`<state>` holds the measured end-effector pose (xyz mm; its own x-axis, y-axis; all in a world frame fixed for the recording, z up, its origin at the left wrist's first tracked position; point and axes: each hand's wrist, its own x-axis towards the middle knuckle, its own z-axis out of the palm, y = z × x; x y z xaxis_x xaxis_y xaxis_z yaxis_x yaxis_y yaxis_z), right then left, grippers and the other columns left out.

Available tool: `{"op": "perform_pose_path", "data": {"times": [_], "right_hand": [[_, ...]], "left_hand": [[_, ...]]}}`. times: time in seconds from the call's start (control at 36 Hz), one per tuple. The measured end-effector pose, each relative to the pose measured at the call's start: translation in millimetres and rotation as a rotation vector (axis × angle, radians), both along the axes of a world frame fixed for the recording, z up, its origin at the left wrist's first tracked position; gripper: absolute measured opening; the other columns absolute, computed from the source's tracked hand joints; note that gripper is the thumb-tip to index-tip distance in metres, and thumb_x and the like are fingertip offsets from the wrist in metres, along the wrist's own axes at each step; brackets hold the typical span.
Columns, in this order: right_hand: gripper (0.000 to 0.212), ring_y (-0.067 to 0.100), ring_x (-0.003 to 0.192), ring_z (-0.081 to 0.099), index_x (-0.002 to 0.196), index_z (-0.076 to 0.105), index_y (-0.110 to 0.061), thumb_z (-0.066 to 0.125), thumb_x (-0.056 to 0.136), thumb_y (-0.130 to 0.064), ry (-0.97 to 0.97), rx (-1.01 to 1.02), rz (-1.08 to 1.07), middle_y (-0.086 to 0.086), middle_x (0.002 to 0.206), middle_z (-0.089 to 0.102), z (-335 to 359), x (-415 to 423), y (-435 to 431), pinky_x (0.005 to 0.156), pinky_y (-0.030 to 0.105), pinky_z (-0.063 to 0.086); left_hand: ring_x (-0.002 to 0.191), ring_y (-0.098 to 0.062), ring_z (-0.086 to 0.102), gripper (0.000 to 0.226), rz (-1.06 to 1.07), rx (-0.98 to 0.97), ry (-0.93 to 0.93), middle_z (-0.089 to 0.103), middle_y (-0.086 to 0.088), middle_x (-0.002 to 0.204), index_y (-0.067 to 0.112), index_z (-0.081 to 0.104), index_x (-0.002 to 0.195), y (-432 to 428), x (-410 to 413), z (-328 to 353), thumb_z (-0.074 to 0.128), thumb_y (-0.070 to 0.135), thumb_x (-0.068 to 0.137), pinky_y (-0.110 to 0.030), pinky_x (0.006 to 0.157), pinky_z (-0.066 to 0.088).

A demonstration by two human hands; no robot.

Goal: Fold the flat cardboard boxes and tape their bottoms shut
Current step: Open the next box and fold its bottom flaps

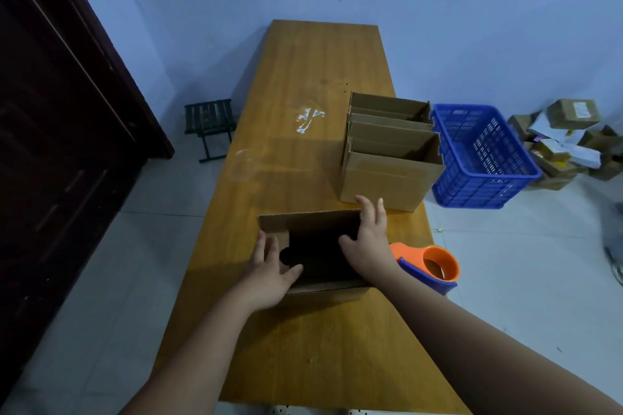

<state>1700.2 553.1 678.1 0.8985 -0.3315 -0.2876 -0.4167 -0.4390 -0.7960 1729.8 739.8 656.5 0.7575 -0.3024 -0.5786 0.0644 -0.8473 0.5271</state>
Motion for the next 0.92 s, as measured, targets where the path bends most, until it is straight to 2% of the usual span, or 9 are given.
{"op": "perform_pose_path", "data": {"times": [0.08,0.17,0.33,0.42,0.5,0.61,0.69,0.75,0.92], "right_hand": [[0.036,0.021,0.119,0.046,0.128,0.039,-0.023,0.051,0.095,-0.014,-0.066,0.155,-0.215,0.008,0.14,0.036,-5,-3,-14,0.097,0.035,0.046],[0.01,0.016,0.101,0.055,0.107,0.053,-0.025,0.046,0.099,-0.025,0.003,0.095,-0.102,0.004,0.119,0.055,-15,-10,-27,0.08,0.03,0.051],[0.036,0.004,0.118,0.044,0.129,0.059,-0.022,0.039,0.101,-0.034,-0.048,0.024,0.141,-0.01,0.139,0.047,-34,-32,-39,0.08,0.012,0.044],[0.042,0.004,0.122,0.041,0.133,0.054,-0.025,0.033,0.1,-0.041,-0.017,0.078,0.161,-0.012,0.144,0.041,-34,-37,-40,0.073,0.01,0.044],[0.055,0.001,0.128,0.034,0.133,0.053,-0.029,0.026,0.092,-0.052,-0.01,0.106,0.215,-0.015,0.148,0.036,-33,-38,-43,0.077,0.005,0.039],[0.067,0.001,0.131,0.031,0.141,0.043,-0.03,0.02,0.085,-0.059,0.035,0.25,0.19,-0.018,0.145,0.039,-32,-40,-44,0.078,-0.002,0.034],[0.07,-0.001,0.131,0.029,0.144,0.038,-0.028,0.017,0.09,-0.066,0.019,0.323,0.164,-0.038,0.124,0.043,-36,-42,-43,0.095,0.009,0.025],[0.059,-0.001,0.131,0.027,0.135,0.043,-0.038,0.022,0.088,-0.067,-0.003,0.325,0.171,-0.032,0.133,0.041,-39,-45,-40,0.099,0.015,0.024],[0.046,0.004,0.136,0.03,0.129,0.043,-0.045,0.057,0.085,-0.051,-0.021,-0.015,0.239,-0.022,0.152,0.024,-45,-48,-35,0.103,0.027,0.041]], "left_hand": [[0.146,-0.024,-0.008,0.083,0.008,-0.038,-0.001,-0.035,0.012,0.15,0.026,-0.011,0.15,1,-2,-3,0.043,0.052,0.093,-0.047,0.117,0.014],[0.145,-0.025,-0.01,0.084,0.018,-0.051,0.009,-0.036,0.014,0.149,0.028,-0.013,0.149,2,-3,-4,0.045,0.051,0.093,-0.049,0.117,0.014],[0.146,-0.021,-0.005,0.085,0.062,-0.174,0.0,-0.028,0.016,0.153,0.027,-0.003,0.151,3,-1,-1,0.037,0.064,0.087,-0.047,0.115,0.016],[0.146,-0.019,0.002,0.119,0.149,-0.347,0.022,-0.015,0.018,0.156,0.03,0.015,0.15,12,-1,3,0.033,0.096,0.053,-0.049,0.113,0.019],[0.145,-0.018,0.005,0.134,0.137,-0.481,0.029,-0.007,0.018,0.157,0.037,0.026,0.145,29,0,0,0.039,0.102,0.029,-0.05,0.113,0.019],[0.14,-0.01,0.004,0.108,-0.017,-0.443,0.036,-0.009,0.024,0.154,0.05,0.034,0.132,42,-1,-6,0.061,0.09,0.036,-0.045,0.114,0.019],[0.141,-0.008,0.007,0.065,0.008,-0.434,-0.029,-0.001,0.027,0.151,0.051,0.042,0.124,43,-1,-14,0.073,0.057,0.067,-0.04,0.114,0.019],[0.143,-0.011,0.009,0.043,0.07,-0.46,-0.098,0.006,0.023,0.152,0.048,0.048,0.118,40,-2,-19,0.067,0.037,0.081,-0.04,0.114,0.018],[0.141,-0.015,0.022,0.054,0.288,-0.549,-0.159,0.019,0.025,0.146,0.034,0.036,0.136,28,-11,-35,0.061,0.024,0.089,-0.042,0.113,0.028]]}}
